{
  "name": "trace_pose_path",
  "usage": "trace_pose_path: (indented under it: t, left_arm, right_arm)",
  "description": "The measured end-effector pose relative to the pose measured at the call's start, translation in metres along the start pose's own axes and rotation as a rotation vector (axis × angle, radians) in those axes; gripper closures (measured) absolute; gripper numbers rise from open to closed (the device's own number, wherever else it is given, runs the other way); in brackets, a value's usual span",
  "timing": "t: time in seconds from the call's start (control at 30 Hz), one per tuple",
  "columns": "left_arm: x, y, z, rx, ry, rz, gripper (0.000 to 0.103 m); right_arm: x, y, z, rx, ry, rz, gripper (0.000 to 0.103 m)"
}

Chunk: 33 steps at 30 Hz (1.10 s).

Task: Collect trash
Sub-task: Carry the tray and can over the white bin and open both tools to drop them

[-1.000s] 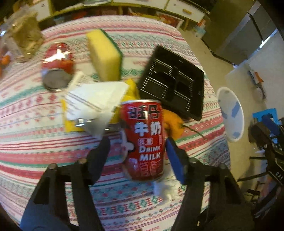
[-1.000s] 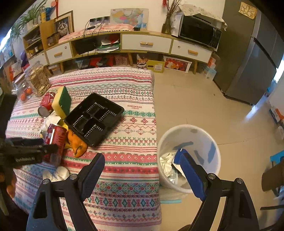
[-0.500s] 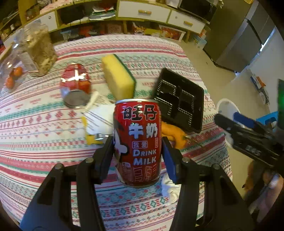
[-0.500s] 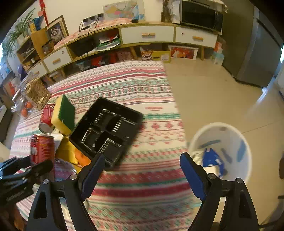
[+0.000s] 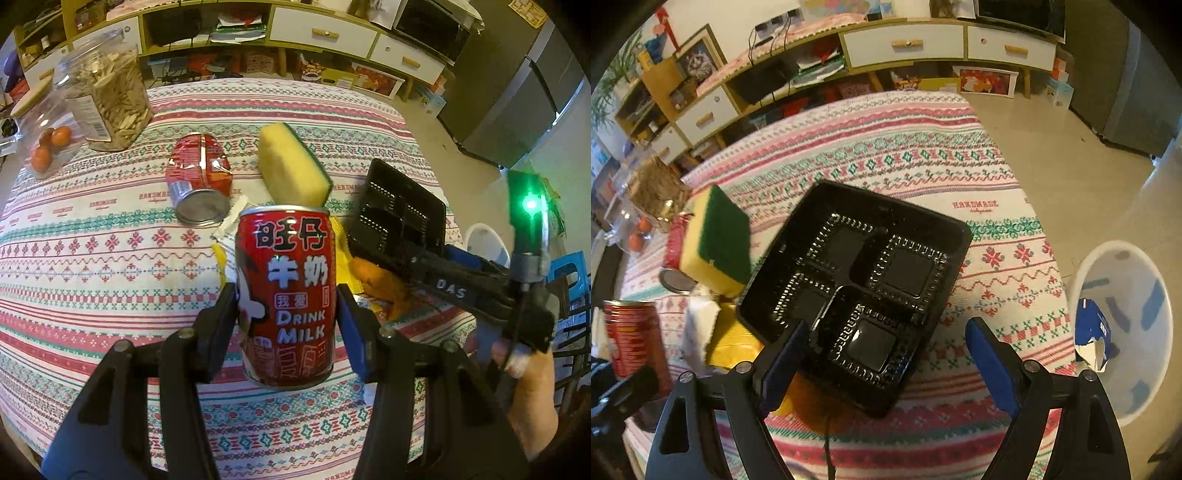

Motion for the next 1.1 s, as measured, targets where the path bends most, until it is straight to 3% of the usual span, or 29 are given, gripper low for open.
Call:
trace_pose_path:
  t: [0.17, 0.23, 0.3, 0.73, 1.1]
  left_arm:
    - [-0.002, 0.000, -0.004, 0.015, -0.016, -0.001, 0.049]
    - [-0.002, 0.000, -0.006, 0.027, -0.023, 0.005, 0.049]
    - [0.000, -0.001, -0.009, 0.039, -0.026, 0.008, 0.049]
    - [0.022, -0.012, -0.047, 0.200, -0.008, 0.035, 0.049]
    - [0.067, -0.021, -0.068, 0.338, 0.040, 0.111, 0.049]
  right_arm:
    - [0.002, 0.001, 0.007, 0.010, 0.008, -0.006, 0.020]
    - [0.000, 0.000, 0.006, 0.018, 0.017, -0.026, 0.034]
    - [-0.002, 0.000, 0.004, 0.022, 0.014, -0.048, 0.042]
    - [0.011, -0.008, -0.055, 0.139, -0.006, -0.124, 0.042]
    - [0.111, -0.004, -0.098, 0.168, 0.101, -0.040, 0.042]
Point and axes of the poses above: each gripper's, at about its wrist camera, not at the fingertips, and z roughly the way its jaws point, x to its right, y to its underside, the point moved 4 cm from there along z, roughly the way its jaws point, and after that the axes turned 8 degrees about x, right-handed, at the moved point
